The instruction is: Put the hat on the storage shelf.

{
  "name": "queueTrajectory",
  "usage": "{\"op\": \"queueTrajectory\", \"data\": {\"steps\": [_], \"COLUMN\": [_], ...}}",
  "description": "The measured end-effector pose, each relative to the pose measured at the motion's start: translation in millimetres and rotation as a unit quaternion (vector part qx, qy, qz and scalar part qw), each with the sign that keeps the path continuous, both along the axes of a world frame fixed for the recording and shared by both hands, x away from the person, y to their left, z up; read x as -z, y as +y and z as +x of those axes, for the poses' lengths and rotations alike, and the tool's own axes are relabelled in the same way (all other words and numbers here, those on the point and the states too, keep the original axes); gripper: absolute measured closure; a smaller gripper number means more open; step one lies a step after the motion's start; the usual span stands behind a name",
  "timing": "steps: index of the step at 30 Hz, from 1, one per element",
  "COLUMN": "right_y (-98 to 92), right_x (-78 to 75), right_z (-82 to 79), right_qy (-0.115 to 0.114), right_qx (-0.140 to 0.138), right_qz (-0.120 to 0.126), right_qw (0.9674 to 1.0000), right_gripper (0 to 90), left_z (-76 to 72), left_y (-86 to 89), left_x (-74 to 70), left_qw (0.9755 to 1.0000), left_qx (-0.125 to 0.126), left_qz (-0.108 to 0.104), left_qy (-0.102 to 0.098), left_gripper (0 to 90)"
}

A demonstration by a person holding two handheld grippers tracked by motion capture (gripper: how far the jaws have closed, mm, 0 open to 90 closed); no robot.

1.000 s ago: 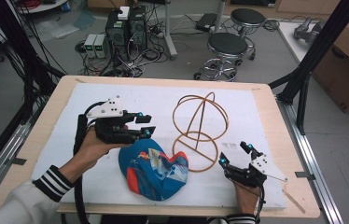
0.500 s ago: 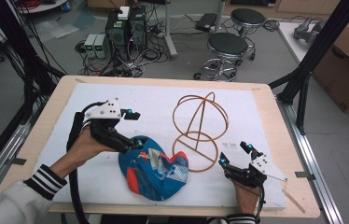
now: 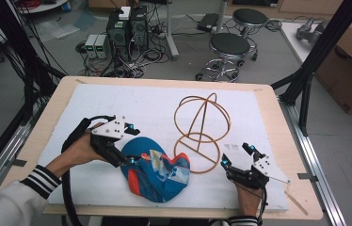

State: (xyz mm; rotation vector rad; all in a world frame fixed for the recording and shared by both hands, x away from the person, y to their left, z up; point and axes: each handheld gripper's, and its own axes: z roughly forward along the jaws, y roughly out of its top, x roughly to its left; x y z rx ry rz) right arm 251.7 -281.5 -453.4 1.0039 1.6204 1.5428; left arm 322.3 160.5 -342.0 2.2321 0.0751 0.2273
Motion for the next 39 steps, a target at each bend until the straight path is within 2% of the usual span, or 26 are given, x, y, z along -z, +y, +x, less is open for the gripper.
{"op": "queueTrajectory", "data": {"steps": [4,7,10,16,18,21,23,30,32,36,39], "right_y": [-0.1,0.0,-0.3,-0.2,-0.3,-0.5,-0.6,-0.7,-0.8,-0.9,-0.7], "right_x": [0.0,0.0,0.1,0.1,0.1,0.1,0.1,0.1,0.2,0.2,0.2], "right_z": [0.0,0.0,0.2,-0.3,-0.3,0.0,0.0,-0.1,-0.1,-0.1,-0.1], "right_qy": [0.0,0.0,-0.003,0.0,0.001,-0.001,0.0,-0.001,-0.002,-0.002,-0.002], "right_qx": [0.0,0.0,0.0,0.0,-0.001,-0.001,0.0,-0.001,0.0,0.0,0.0], "right_qz": [0.0,0.0,-0.001,0.002,0.003,0.003,0.003,0.002,0.003,0.003,0.002], "right_qw": [1.0,1.0,1.0,1.0,1.0,1.0,1.0,1.0,1.0,1.0,1.0], "right_gripper": [11.2,11.2,11.2,11.2,11.2,11.2,11.2,11.2,11.2,11.2,11.2], "left_z": [1.8,2.4,3.6,10.2,12.0,12.5,12.5,13.4,13.8,15.3,16.8], "left_y": [-0.5,-6.7,-14.5,-23.5,-26.1,-29.7,-32.2,-38.5,-36.3,-30.7,-32.5], "left_x": [10.5,18.3,25.5,37.9,42.7,47.8,49.5,56.8,55.9,55.7,56.1], "left_qw": [0.9995,0.998,0.9956,0.993,0.9906,0.9887,0.9871,0.9838,0.984,0.9845,0.9847], "left_qx": [0.016,0.031,0.051,0.064,0.077,0.09,0.099,0.105,0.107,0.103,0.099], "left_qz": [0.026,0.054,0.079,0.098,0.113,0.119,0.126,0.144,0.143,0.141,0.142], "left_qy": [-0.002,-0.006,-0.002,0.009,0.01,0.012,0.006,-0.01,-0.006,-0.017,-0.022], "left_gripper": [18.4,18.6,19.8,21.9,22.5,23.6,25.2,31.2,32.0,32.8,37.8]}}
